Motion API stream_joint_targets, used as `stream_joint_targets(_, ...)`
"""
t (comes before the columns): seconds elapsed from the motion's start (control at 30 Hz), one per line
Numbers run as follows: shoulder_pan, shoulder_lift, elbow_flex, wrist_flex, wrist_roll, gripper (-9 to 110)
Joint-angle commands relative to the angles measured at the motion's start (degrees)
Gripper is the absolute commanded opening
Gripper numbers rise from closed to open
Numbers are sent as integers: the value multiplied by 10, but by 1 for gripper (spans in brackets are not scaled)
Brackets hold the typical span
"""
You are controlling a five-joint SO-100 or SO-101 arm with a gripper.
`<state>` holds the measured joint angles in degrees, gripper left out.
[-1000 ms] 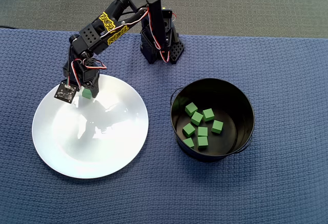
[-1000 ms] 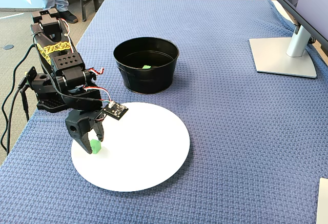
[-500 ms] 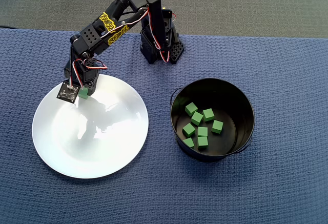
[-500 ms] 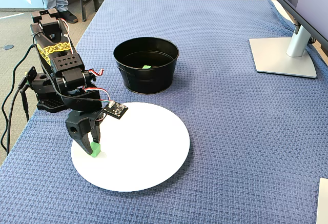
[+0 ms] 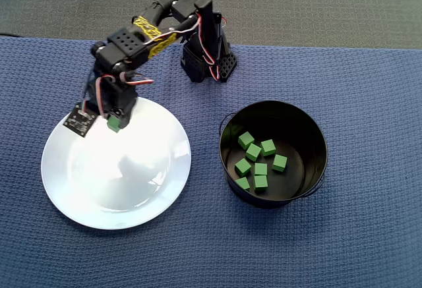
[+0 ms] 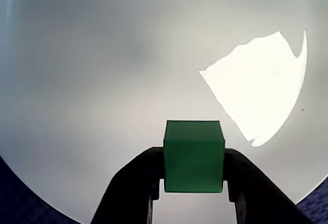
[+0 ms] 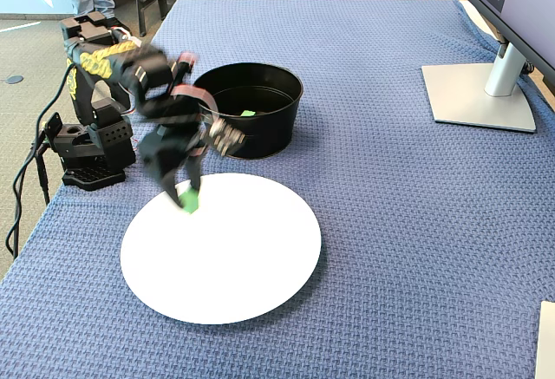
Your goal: Pick up the green cubes from the white plate and place them in the black recipient
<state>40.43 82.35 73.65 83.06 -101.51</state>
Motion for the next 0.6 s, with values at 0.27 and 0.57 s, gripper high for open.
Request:
stream_joint_targets(0.27,-257,142,-139,134,316,0)
stream_joint_targets(0.57,-465,171,-35,62,580,0)
